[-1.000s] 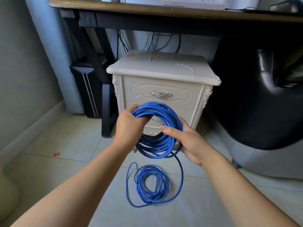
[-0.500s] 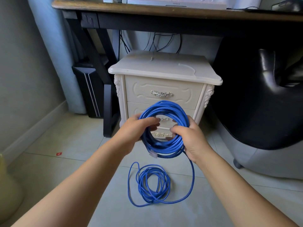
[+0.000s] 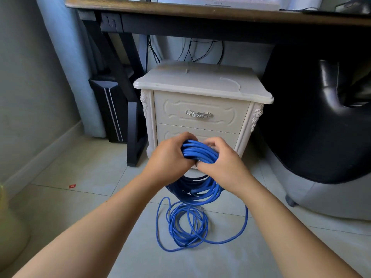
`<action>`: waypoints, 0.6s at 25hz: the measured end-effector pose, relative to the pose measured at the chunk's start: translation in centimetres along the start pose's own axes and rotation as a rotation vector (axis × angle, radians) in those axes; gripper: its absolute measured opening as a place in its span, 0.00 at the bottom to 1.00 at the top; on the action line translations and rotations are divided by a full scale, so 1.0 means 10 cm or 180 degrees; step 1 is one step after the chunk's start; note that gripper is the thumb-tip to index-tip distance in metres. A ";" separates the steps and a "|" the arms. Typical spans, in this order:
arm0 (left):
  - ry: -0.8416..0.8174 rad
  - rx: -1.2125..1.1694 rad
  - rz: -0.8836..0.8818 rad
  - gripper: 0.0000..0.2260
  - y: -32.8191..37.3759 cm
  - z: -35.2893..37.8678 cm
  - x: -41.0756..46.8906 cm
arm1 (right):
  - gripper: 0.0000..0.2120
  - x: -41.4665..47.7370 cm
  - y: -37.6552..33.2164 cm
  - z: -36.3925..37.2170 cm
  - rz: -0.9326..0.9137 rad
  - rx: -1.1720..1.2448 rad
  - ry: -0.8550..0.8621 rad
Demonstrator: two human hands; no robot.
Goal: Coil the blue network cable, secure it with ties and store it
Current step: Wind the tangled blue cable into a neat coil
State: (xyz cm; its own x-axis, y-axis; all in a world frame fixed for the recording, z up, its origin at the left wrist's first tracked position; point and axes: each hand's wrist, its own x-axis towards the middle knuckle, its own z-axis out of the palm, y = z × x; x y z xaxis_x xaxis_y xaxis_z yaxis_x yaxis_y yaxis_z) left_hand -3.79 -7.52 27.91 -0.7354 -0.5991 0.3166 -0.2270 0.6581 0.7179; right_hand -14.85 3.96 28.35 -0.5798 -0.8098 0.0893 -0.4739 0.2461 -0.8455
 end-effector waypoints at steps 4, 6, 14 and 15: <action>0.0409 -0.0768 -0.0631 0.10 -0.02 0.00 0.06 | 0.26 0.00 0.02 -0.13 0.0467 0.1190 -0.0373; 0.0578 -0.1130 -0.0943 0.08 -0.04 0.00 0.08 | 0.28 -0.03 0.03 -0.12 0.0606 0.1640 -0.0521; 0.0471 -0.1757 -0.1861 0.08 0.04 0.07 0.09 | 0.14 0.01 0.10 0.06 0.1282 0.2663 -0.0494; 0.0331 -0.1707 -0.1877 0.09 0.05 0.06 0.08 | 0.09 0.01 0.09 0.09 0.1416 0.2619 -0.0327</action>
State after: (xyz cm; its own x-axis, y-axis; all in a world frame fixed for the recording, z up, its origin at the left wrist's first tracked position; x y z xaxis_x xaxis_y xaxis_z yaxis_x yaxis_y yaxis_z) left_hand -4.89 -7.39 28.17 -0.5209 -0.8364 -0.1704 -0.2024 -0.0729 0.9766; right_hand -14.74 3.61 27.07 -0.5151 -0.7846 -0.3451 0.4171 0.1223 -0.9006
